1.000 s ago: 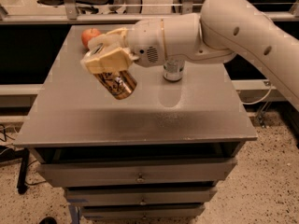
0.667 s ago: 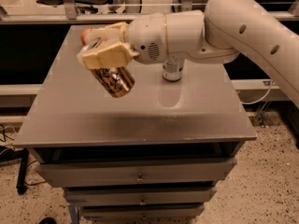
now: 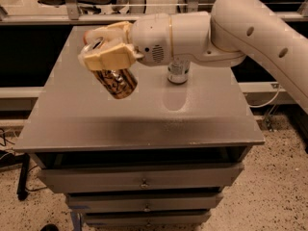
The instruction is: Place orange can upright
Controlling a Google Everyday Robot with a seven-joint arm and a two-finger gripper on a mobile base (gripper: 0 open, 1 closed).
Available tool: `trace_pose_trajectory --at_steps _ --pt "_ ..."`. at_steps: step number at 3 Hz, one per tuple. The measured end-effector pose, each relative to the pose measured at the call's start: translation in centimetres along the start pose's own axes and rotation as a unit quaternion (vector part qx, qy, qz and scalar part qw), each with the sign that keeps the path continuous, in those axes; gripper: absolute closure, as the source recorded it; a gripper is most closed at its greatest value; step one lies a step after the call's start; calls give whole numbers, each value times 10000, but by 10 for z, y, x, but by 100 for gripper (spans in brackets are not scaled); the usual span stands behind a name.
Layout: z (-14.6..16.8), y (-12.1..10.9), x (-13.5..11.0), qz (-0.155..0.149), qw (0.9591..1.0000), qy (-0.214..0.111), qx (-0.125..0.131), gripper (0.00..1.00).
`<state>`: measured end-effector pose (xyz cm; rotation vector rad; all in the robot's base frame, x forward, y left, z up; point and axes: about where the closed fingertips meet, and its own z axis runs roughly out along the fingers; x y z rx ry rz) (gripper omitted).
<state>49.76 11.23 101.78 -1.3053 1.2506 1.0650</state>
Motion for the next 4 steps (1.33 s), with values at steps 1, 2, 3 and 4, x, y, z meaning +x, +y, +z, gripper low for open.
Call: trace_pose_trajectory --at_steps 1,2,3,4 --pt "-32 -8 -4 -217 9990 -258 283 100" --pt "-85 -28 -9 -427 9951 -539 704 100" --pt "-138 -54 -19 -672 9896 -646 1098 100" --pt "-183 -83 -25 -844 9844 -595 1427 100"
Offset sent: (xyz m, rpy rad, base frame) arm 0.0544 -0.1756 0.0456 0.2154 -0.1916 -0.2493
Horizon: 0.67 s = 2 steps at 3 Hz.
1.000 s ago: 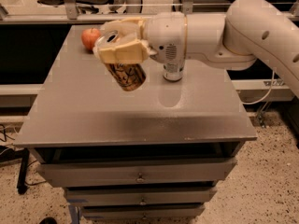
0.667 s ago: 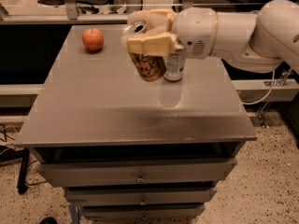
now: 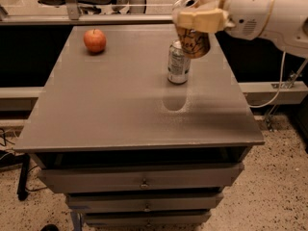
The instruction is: Place orange can upright
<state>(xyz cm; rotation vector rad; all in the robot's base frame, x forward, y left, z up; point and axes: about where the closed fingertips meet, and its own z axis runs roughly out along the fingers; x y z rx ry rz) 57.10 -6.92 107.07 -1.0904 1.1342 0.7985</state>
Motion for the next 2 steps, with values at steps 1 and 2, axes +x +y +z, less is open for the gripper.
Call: trace_pose_trajectory --at_steps 1,2 --pt "-39 -40 3 -138 9990 -46 414 100" --pt "-55 -68 13 -235 9981 -233 518 100"
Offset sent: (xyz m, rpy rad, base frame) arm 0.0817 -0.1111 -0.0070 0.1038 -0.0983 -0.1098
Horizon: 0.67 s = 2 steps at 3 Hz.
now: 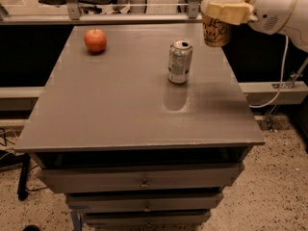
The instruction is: Place orange can upright
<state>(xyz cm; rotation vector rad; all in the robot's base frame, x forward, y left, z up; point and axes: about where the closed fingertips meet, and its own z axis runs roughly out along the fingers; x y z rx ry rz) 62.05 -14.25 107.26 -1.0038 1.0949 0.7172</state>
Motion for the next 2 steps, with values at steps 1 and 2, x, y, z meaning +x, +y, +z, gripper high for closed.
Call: trace_pose_trajectory --at_steps 1,2 --pt "-7 -25 20 -20 9996 -294 15 100" --pt "-10 -41 54 98 9984 -549 -64 100"
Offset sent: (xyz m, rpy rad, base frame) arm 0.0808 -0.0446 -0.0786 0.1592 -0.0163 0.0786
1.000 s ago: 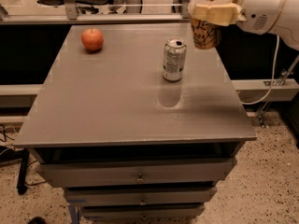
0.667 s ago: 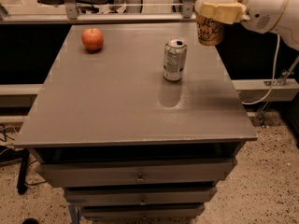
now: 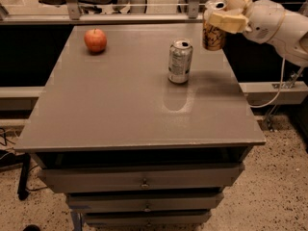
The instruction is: Place orange can upright
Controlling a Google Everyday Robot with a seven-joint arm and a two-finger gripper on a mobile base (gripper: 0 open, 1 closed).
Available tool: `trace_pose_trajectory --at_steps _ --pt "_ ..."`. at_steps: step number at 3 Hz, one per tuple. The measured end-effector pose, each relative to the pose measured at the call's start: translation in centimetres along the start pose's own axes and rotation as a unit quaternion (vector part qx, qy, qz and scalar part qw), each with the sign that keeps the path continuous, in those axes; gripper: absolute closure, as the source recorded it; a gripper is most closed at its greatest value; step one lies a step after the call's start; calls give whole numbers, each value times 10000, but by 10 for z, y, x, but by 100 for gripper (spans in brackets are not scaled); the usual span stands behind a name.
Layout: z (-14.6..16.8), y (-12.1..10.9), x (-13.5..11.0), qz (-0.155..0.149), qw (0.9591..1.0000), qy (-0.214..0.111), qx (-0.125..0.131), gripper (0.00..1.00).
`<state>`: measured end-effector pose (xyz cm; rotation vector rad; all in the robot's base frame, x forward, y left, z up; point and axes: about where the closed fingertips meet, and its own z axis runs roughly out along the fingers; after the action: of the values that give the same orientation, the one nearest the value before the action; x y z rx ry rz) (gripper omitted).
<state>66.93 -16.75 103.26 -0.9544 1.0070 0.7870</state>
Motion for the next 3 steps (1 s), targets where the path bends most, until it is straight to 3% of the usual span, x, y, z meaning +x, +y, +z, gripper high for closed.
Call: trace_pose_trajectory --at_steps 3 --pt "-32 -10 84 656 9976 -234 55 100"
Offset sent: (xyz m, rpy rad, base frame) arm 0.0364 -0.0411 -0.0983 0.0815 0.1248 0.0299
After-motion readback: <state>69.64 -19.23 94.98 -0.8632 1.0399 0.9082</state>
